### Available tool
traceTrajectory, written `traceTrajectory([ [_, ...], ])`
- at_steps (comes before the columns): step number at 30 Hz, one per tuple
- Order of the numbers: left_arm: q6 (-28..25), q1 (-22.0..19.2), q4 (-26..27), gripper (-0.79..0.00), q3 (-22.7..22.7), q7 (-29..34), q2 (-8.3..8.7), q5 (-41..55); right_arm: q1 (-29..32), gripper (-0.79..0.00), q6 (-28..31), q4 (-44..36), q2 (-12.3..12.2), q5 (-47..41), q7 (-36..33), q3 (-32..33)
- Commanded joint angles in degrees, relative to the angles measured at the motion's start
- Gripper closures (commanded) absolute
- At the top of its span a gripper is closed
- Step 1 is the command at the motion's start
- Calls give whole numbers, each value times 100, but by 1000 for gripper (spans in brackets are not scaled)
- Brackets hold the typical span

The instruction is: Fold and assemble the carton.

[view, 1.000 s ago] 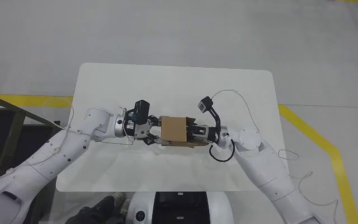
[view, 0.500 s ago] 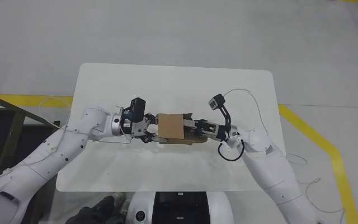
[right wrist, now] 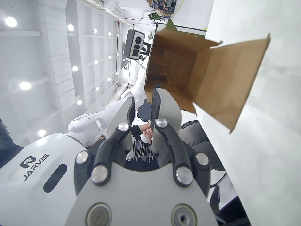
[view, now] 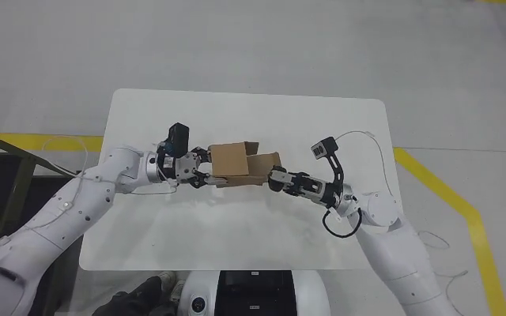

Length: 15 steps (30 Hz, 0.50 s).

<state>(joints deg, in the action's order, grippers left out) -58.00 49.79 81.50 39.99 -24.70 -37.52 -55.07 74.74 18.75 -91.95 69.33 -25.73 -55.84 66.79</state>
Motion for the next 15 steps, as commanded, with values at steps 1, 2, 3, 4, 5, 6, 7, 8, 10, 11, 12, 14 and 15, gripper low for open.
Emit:
traceTrajectory([
  [1, 0, -11, -59, -502, 25, 1, -11, 43, 66, -129, 4, -80, -7, 83, 7, -31],
  [2, 0, -17, -80, -508, 38, 3, -17, 66, 92, -126, 2, -121, -8, 123, 8, -67],
  [3, 0, -23, -88, -505, 50, 6, -23, 81, 109, -126, 4, -151, -6, 151, 14, -107],
  [4, 0, -26, -90, -508, 60, 11, -29, 84, 116, -126, 1, -168, -3, 174, 10, -156],
  [5, 0, -25, -91, -505, 67, 14, -34, 90, 111, -126, 3, -172, 1, 208, 22, -204],
  [6, 0, -24, -85, -511, 73, 24, -39, 94, 100, -129, 2, -168, 8, 232, 47, -255],
  [7, 0, -22, -66, -508, 79, 32, -44, 91, 74, -132, -6, -148, 15, 271, 78, -305],
  [8, 0, -17, -45, -511, 82, 48, -48, 76, 36, -135, -15, -119, 23, 324, 122, -349],
  [10, 0, 1, 9, -514, 89, 68, -54, 46, -36, -135, -29, -51, 36, 385, 256, -395],
  [11, 0, 11, 36, -514, 96, 74, -55, 28, -67, -132, -29, -25, 43, 401, 333, -409],
  [12, 0, 24, 61, -514, 102, 77, -55, 10, -94, -123, -24, -3, 48, 420, 416, -412],
  [14, 0, 55, 105, -514, 118, 81, -50, -22, -124, -108, -8, 10, 53, 462, 522, -416],
  [15, 0, 76, 132, -517, 124, 78, -46, -37, -130, -102, -8, 8, 52, 483, 555, -413],
])
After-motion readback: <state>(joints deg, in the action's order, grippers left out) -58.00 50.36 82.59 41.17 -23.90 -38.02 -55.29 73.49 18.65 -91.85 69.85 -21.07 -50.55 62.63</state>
